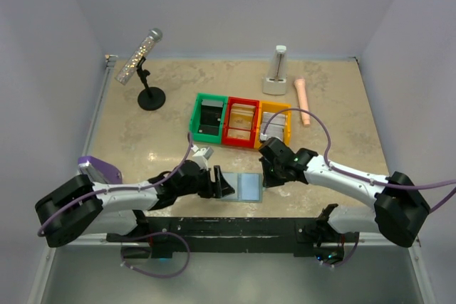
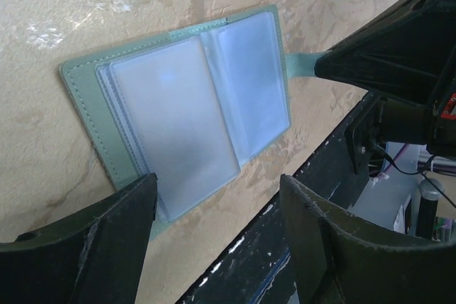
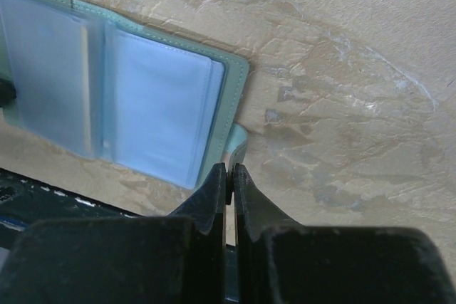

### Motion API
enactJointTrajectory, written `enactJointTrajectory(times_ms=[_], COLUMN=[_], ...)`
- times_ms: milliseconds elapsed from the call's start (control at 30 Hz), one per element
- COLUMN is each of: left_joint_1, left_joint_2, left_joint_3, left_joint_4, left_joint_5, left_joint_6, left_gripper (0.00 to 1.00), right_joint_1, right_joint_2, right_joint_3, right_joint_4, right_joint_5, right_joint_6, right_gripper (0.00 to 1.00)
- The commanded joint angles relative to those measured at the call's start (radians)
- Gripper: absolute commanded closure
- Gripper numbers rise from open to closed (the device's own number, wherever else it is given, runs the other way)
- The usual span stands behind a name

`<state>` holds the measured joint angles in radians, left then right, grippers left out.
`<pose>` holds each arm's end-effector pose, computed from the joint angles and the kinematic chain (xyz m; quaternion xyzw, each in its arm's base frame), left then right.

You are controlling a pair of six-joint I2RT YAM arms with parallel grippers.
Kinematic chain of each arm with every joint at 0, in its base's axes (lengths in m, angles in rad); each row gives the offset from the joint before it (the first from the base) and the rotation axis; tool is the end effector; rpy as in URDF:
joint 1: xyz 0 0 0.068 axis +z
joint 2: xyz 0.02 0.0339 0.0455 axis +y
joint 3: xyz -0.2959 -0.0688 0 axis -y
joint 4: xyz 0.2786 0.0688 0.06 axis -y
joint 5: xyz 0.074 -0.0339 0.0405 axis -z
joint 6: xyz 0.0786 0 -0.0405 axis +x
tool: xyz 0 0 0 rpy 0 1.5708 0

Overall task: Take the credit cards out of the card holder
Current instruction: Remove the credit card from the card holder.

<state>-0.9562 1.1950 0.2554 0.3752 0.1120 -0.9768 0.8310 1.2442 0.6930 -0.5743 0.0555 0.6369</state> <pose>0.1386 -0.2116 0.1179 0.0180 0.8749 -0.4241 0.2332 0.1782 0.1887 0.1614 -0.0884 0.9709 0.1278 0.1820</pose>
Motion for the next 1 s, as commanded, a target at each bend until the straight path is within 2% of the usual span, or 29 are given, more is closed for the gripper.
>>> enactJointTrajectory(times_ms=[0, 633, 967], left_joint_1=[-0.012, -0.064, -0.078], left_joint_2=[0.041, 0.192, 0.180], left_joint_3=[0.057, 0.180, 0.225], left_joint_4=[0.065, 0.185, 0.228], left_joint_5=[0.029, 0.153, 0.229], left_joint_6=[0.013, 0.043, 0.082], left_gripper=[0.27, 0.27, 0.27], right_joint_1=[0.003, 0.002, 0.002], right_joint_2=[-0.009, 0.012, 0.018], right_joint_3=[-0.007, -0.021, -0.026], right_joint_4=[0.014, 0.033, 0.033], right_joint_5=[-0.016, -0.036, -0.048], right_joint_6=[0.014, 0.023, 0.033], right_gripper=[1.00, 1.00, 1.00])
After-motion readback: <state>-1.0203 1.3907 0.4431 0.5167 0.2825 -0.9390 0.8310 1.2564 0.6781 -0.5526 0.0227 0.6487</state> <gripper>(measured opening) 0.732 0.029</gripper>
